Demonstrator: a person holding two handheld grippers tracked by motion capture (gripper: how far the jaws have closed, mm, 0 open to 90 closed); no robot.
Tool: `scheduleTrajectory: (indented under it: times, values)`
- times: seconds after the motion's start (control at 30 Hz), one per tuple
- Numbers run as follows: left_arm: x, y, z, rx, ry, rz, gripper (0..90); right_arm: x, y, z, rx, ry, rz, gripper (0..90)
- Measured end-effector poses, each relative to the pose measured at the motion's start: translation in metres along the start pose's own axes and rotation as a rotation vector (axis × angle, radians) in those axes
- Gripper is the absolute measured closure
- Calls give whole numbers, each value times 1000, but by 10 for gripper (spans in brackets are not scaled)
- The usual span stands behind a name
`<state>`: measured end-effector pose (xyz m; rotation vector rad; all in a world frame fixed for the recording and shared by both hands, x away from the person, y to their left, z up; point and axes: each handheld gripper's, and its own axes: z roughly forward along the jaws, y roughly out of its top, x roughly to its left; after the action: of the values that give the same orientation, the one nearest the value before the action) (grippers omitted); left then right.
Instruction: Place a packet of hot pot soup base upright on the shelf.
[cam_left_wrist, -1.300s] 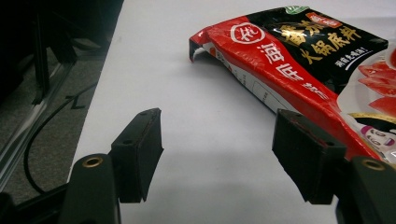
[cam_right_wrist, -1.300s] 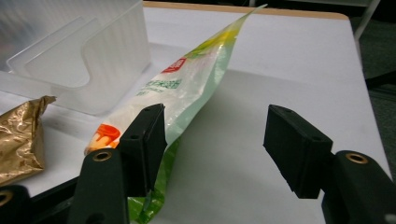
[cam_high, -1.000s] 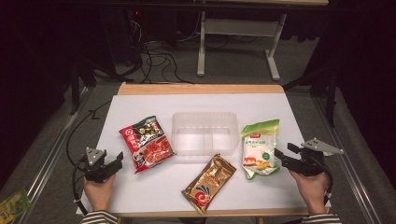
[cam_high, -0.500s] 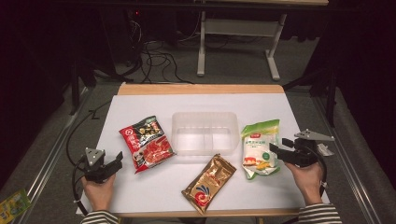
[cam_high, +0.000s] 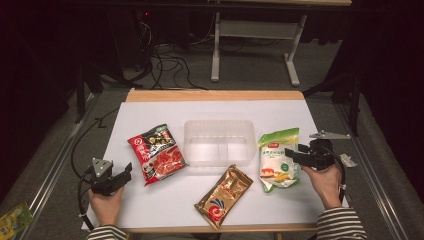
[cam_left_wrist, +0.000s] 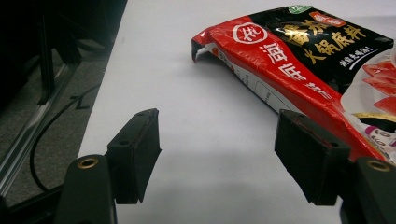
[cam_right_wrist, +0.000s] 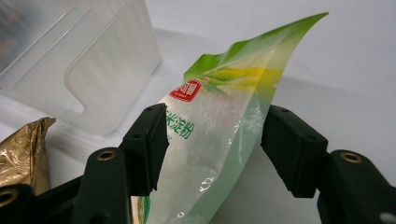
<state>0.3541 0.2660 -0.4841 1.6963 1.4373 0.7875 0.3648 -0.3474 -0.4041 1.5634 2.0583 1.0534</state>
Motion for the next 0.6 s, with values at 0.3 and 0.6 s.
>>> scheduleTrajectory:
  times: [0.3,0.6]
  values:
    - [0,0,0,-1,0,3,315,0,8,16,70,11,6,414]
    - [0,0,-1,-2,-4,5,315,-1,13,34,147,58,22,420]
